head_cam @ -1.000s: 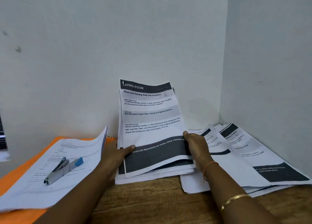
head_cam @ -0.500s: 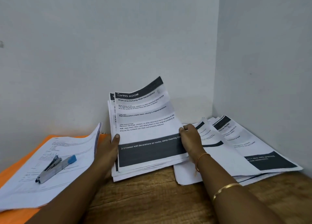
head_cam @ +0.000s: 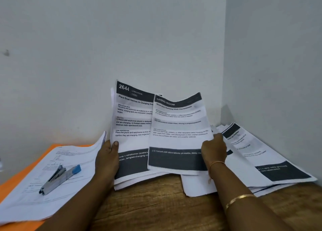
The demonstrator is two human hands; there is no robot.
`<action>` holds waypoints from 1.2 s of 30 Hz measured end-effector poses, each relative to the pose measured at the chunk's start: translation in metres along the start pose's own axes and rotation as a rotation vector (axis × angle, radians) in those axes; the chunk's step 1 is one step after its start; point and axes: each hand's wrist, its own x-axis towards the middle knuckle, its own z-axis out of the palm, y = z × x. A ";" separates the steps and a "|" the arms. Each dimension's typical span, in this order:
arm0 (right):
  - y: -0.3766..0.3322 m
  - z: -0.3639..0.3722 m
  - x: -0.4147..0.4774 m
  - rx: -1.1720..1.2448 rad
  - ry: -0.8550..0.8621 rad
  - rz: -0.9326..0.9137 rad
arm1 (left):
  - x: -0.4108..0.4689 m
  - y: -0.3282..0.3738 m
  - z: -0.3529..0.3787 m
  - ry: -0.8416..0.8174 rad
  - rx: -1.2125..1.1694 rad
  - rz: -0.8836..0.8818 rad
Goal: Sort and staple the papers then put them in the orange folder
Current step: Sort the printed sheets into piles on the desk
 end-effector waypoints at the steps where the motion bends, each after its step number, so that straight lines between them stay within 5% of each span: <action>1: 0.001 -0.002 0.003 0.010 0.033 0.029 | 0.001 0.000 0.000 0.008 0.011 0.006; 11: 0.008 -0.034 0.031 0.066 0.140 0.169 | -0.006 0.002 0.002 0.010 0.084 0.062; 20: -0.018 -0.166 0.078 -0.573 0.398 -0.272 | -0.012 0.004 0.009 -0.024 0.131 0.134; 28: -0.031 -0.196 0.085 -1.082 0.416 -0.795 | -0.017 0.002 0.013 -0.102 0.124 0.169; 36: -0.009 -0.191 0.083 -1.125 0.301 -0.690 | -0.015 -0.007 0.017 -0.208 0.068 0.091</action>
